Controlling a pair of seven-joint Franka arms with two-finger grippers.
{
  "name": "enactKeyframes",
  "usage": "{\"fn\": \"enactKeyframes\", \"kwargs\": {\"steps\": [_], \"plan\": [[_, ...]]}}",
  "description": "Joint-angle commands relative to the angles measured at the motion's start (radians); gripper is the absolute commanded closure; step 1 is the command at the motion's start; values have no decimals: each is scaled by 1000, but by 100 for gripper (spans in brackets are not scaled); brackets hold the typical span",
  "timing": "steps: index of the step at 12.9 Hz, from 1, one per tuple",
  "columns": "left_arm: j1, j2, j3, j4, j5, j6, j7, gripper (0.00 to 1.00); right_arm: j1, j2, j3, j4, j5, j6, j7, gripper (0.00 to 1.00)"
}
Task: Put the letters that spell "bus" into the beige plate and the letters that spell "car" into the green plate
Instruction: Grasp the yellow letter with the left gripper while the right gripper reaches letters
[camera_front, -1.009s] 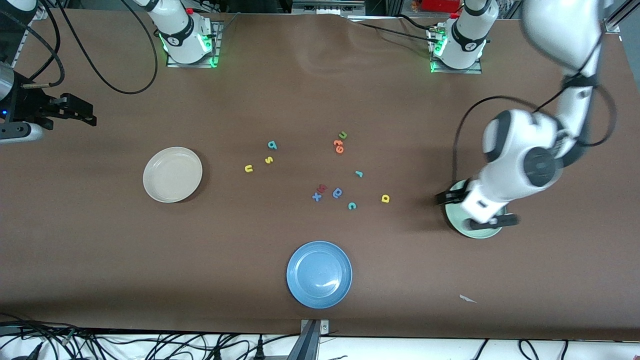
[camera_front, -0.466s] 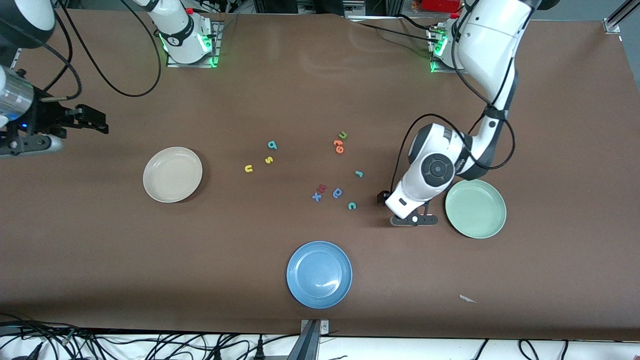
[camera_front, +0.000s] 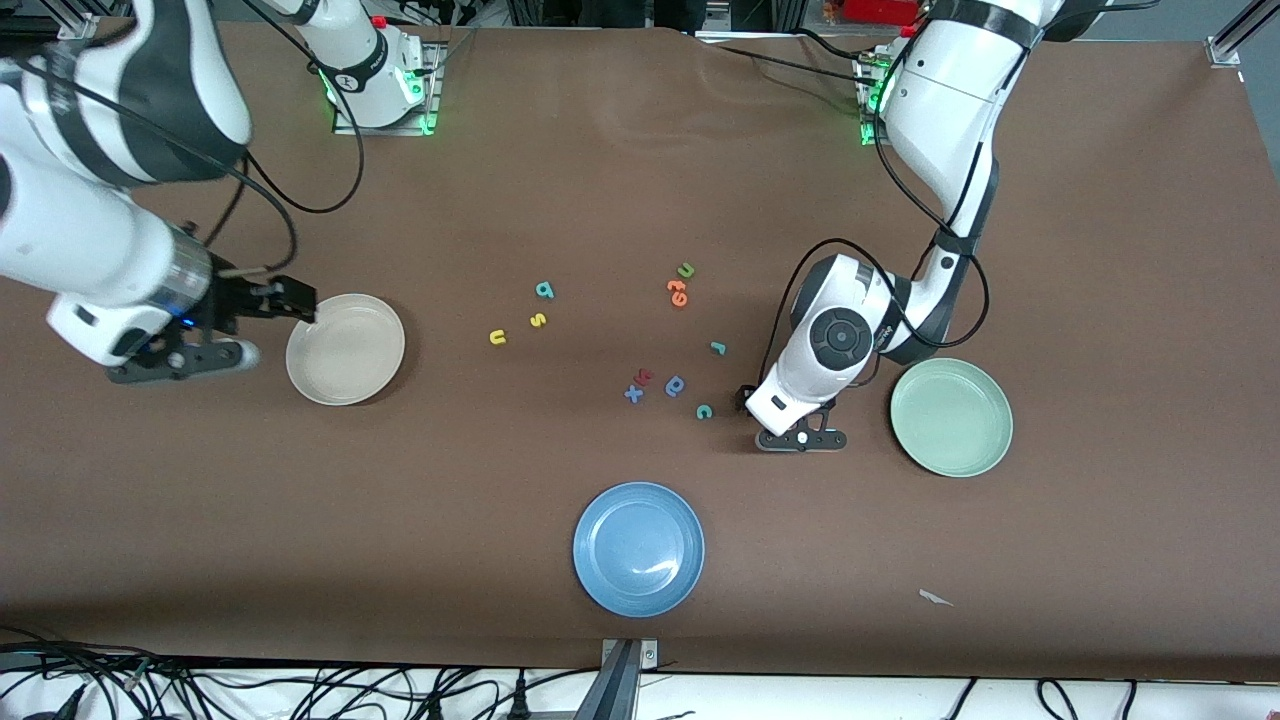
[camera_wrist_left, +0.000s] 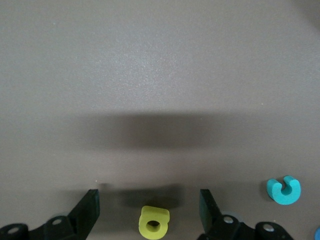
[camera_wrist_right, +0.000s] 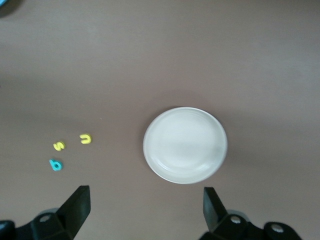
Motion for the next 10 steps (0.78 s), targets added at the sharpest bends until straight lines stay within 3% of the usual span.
{"fn": "enactKeyframes", "kwargs": {"steps": [1,2,5,7,10], "plan": [[-13,14,13,11,-14,1,1,31,57,115,-5,87,23,29,108,0],[-15,12,13,-5,-14,1,2,36,63,126,-3,70,24,105,111,0],[-18,9,13,-14,-14,-6,2,47,59,124,84,-109,23,329,174,0],[-28,5,11,-28,-14,-8,-5,49,57,124,154,-207,6,464,234,0],[-42,3,11,-35,-16,-12,-15,50,57,114,181,-362,-9,648,237,0]]}}
